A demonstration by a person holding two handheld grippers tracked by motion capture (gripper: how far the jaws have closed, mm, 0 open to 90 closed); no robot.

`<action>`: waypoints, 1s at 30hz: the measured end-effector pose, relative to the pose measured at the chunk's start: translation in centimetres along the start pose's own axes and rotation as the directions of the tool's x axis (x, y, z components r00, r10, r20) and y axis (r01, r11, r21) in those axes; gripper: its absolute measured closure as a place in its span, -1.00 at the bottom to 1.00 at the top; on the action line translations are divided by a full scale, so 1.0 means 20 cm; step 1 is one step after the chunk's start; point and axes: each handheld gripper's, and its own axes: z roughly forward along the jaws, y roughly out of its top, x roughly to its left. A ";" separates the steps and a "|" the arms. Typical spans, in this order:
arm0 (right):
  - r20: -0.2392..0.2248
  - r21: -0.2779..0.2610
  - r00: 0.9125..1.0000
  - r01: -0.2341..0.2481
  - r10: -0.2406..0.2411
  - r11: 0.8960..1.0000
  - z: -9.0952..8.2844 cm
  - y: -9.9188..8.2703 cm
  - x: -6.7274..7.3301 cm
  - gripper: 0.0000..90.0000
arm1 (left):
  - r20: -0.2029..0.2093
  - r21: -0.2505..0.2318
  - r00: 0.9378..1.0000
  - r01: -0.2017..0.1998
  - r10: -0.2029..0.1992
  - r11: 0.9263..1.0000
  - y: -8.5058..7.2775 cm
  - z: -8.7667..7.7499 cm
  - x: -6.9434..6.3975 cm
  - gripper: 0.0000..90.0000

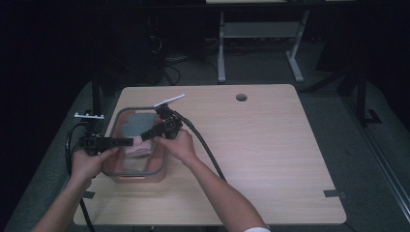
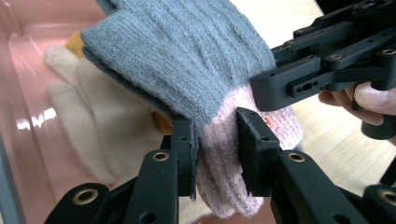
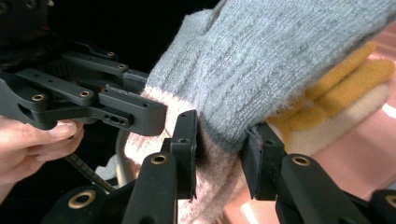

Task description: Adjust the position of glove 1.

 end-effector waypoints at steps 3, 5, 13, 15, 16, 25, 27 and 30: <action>0.015 0.023 1.000 0.001 -0.001 1.000 0.02 0.00 -0.01 0.50 | -0.015 0.021 1.000 -0.009 0.009 1.000 -0.01 0.01 0.01 0.55; 0.029 0.035 0.999 0.013 -0.014 0.999 0.03 0.00 -0.01 0.49 | -0.018 0.027 1.000 -0.007 0.007 1.000 -0.01 0.02 0.01 0.55; 0.113 0.101 0.991 0.056 -0.068 0.993 0.05 0.00 0.02 0.42 | -0.057 0.062 0.998 -0.019 0.022 0.998 -0.03 0.05 0.03 0.55; 0.126 0.107 0.989 0.068 -0.081 0.992 0.04 0.00 0.02 0.43 | -0.078 0.084 0.996 -0.024 0.030 0.996 -0.04 0.06 0.03 0.55; 0.129 0.105 0.988 0.066 -0.079 0.992 0.03 0.00 0.02 0.43 | -0.087 0.099 0.995 -0.029 0.038 0.995 -0.04 0.07 0.04 0.55; 0.132 0.087 0.987 0.083 -0.094 0.993 -0.02 0.01 0.03 0.41 | -0.168 0.162 0.983 -0.050 0.078 0.986 -0.04 0.10 0.04 0.45; 0.134 0.084 0.987 0.078 -0.089 0.993 -0.03 0.01 0.03 0.40 | -0.192 0.159 0.977 -0.063 0.093 0.985 -0.04 0.09 0.04 0.36; 0.134 0.076 0.986 0.084 -0.094 0.994 -0.05 0.01 0.03 0.37 | -0.216 0.138 0.971 -0.079 0.107 0.987 -0.03 0.07 0.03 0.12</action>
